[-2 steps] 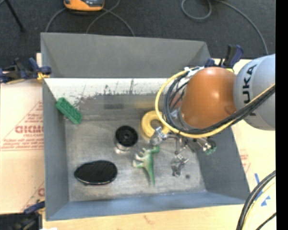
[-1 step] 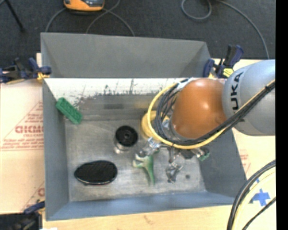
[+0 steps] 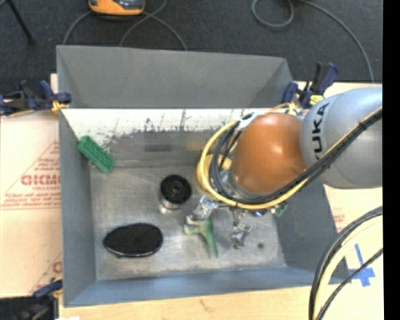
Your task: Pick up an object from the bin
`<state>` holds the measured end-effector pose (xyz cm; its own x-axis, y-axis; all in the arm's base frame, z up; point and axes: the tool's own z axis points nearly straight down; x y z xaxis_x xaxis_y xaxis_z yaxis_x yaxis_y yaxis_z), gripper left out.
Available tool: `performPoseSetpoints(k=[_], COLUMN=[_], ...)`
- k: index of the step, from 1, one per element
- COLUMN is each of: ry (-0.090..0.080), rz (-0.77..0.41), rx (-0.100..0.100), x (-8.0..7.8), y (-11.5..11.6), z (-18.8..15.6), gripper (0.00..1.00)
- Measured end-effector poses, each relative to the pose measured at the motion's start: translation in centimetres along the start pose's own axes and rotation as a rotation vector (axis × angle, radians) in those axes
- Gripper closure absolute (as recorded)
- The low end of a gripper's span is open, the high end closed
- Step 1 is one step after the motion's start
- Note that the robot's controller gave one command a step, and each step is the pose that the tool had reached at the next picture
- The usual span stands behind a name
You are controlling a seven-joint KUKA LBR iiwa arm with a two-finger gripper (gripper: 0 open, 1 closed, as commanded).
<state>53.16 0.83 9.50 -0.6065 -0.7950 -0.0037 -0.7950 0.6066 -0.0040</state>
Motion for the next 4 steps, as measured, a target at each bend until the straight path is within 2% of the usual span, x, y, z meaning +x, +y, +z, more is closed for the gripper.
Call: performPoseSetpoints(k=[1, 3, 4], ry=[-0.023, -0.019, -0.004], rz=[-0.112, -0.113, -0.112], rx=[0.012, 0.009, -0.001], x=[-1.2, -1.1, -0.9], y=[0.4, 0.4, 0.5], z=[1.6, 1.3, 0.3], gripper=[1.0, 1.0, 1.0])
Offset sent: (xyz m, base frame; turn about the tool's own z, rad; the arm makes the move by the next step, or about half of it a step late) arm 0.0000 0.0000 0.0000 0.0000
